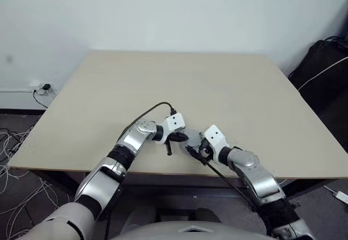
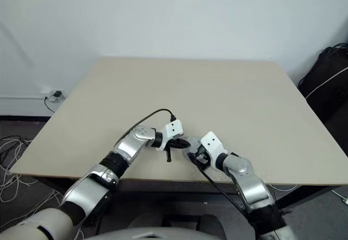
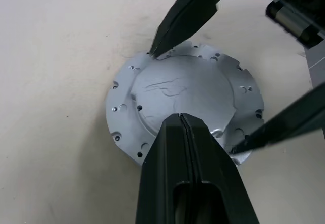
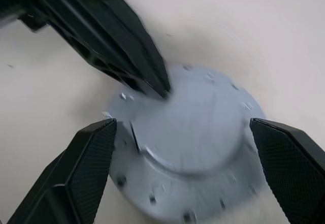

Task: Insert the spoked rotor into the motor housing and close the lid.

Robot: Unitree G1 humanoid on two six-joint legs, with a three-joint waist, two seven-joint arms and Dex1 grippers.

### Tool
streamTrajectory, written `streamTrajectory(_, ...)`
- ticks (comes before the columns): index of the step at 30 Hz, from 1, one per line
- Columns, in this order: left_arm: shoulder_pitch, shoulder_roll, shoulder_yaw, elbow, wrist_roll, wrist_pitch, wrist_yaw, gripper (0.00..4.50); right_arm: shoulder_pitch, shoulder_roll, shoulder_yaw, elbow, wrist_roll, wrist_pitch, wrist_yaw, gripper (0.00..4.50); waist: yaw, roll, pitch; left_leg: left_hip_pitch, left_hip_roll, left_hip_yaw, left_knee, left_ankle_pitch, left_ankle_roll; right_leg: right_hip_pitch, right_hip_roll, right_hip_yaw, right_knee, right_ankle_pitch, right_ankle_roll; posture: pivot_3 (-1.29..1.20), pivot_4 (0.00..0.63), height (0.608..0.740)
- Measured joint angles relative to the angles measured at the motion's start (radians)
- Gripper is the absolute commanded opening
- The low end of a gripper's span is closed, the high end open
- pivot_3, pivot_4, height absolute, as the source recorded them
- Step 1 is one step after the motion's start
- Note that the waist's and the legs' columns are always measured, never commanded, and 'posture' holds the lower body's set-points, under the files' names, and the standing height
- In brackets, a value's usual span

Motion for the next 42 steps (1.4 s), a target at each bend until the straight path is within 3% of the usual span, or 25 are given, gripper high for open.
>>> streamTrajectory(12,0.004,-0.001,-0.010,-0.012,0.003,0.000,-0.006,0.00,0.235,-0.045,-0.085,-0.293,0.045,0.060,-0.026,4.49,0.005,-0.003,0.002,-0.001,0.000,0.000,0.001,0.000,0.001,0.000,0.000,-0.001,0.000,0.000,0.001,0.00,0.000,0.740)
streamTrajectory(18,0.003,0.000,-0.010,-0.010,0.004,-0.001,-0.006,0.00,0.286,0.114,-0.200,-0.388,0.182,0.155,-0.113,4.49,0.006,-0.005,0.003,-0.001,0.000,0.000,0.002,0.000,0.001,0.001,0.001,-0.001,0.000,0.001,0.002,0.00,0.000,0.740)
streamTrajectory(26,-0.007,-0.001,-0.010,0.003,0.004,-0.005,-0.008,0.00,0.246,0.227,-0.295,-0.383,0.325,0.383,-0.219,4.49,0.003,-0.004,0.003,-0.001,0.000,0.000,0.002,0.000,0.001,0.000,0.000,-0.001,0.000,0.001,0.002,0.00,0.000,0.740)
streamTrajectory(32,-0.014,-0.001,-0.009,0.015,0.004,-0.008,-0.006,0.00,0.194,0.233,-0.302,-0.338,0.378,0.438,-0.229,4.49,0.000,-0.004,0.003,-0.001,0.000,0.000,0.002,0.000,0.001,0.000,0.000,-0.001,0.000,0.001,0.002,0.00,0.000,0.740)
streamTrajectory(42,-0.017,0.000,-0.007,0.019,0.004,-0.008,-0.004,0.00,0.039,0.381,-0.353,-0.145,0.400,0.487,-0.374,4.49,-0.004,-0.004,0.002,-0.001,0.000,0.000,0.001,0.000,0.001,0.000,0.001,-0.001,0.000,0.001,0.002,0.00,0.000,0.740)
